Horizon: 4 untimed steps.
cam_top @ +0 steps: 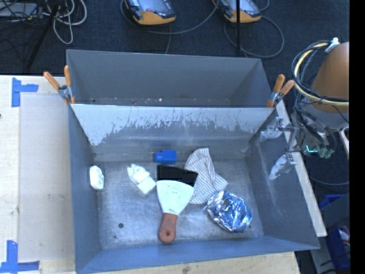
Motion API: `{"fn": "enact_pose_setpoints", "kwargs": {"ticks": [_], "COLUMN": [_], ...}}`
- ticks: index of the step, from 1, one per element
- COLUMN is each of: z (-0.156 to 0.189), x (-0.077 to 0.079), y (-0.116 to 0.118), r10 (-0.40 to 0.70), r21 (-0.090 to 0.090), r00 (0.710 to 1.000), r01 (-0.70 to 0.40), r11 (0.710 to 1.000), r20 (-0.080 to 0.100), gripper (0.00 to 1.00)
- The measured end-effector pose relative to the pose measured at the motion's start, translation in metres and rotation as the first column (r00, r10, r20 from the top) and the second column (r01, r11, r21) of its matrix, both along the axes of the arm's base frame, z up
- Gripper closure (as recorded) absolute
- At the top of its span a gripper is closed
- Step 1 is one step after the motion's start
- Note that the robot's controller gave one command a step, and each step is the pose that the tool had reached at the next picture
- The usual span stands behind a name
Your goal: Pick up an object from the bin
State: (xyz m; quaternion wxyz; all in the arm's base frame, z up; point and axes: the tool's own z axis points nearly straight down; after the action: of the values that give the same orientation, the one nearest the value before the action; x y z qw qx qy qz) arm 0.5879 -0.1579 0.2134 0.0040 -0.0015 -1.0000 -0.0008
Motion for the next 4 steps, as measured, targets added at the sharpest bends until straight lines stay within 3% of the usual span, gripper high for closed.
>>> {"fn": "enact_pose_setpoints", "kwargs": {"ticks": [1,2,3,4], "z": [0.005,-0.01,-0.024,0.002], "x": [0.002,-0.002,-0.008,-0.018], "y": [0.001,0.009,0.023,0.035], "r10": [0.003,-0.061,-0.133,-0.345], "r21": [-0.002,-0.003,-0.002,0.0], "r00": [1.0,0.998,0.991,0.939], "r01": [-0.003,0.061,0.133,0.345], "r11": [1.0,0.998,0.991,0.939], "r20": [0.008,0.014,0.009,0.005], "gripper": [0.0,0.0,0.0,0.0]}}
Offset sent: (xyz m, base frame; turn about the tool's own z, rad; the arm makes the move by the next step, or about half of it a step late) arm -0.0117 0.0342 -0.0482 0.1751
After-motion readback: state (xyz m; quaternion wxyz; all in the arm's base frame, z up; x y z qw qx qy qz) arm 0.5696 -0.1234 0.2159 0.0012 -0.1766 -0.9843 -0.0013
